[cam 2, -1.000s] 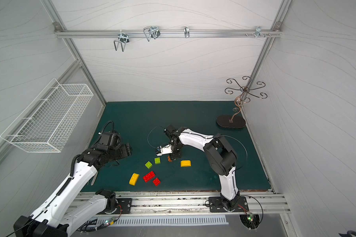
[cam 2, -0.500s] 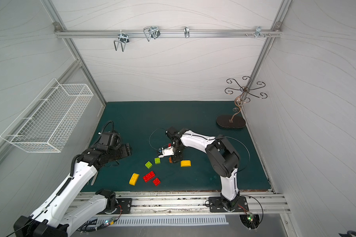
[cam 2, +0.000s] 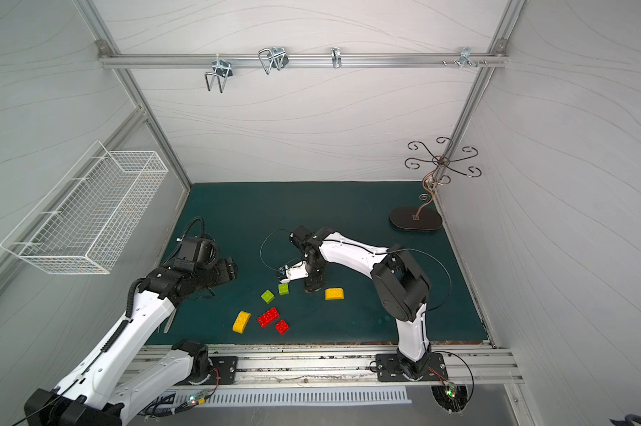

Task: Assemble the letter s with lego
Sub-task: Pick up the lego brick from the center of the board.

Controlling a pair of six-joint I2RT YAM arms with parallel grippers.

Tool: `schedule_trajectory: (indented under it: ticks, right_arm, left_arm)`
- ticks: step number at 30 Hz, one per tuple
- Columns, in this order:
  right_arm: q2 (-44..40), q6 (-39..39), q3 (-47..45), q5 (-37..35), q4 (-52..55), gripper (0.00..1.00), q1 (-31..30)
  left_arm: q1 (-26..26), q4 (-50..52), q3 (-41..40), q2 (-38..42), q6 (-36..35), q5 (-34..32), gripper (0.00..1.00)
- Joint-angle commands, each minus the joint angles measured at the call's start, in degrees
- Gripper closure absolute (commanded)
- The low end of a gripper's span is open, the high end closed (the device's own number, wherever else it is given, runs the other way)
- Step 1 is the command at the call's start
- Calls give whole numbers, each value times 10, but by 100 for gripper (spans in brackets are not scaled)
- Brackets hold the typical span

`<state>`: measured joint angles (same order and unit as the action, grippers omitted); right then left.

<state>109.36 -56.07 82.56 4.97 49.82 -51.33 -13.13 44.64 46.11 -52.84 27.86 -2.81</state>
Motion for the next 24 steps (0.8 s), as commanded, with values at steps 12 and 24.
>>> schedule_trajectory:
  ticks: [12,24]
  right_arm:
    - [83,-31,61,-98,65,36,-26]
    - [91,-33,66,-94,72,50,-29]
  left_arm:
    - [2,-18,5,13,3,2,25]
    - [2,-18,5,16,4,3,25]
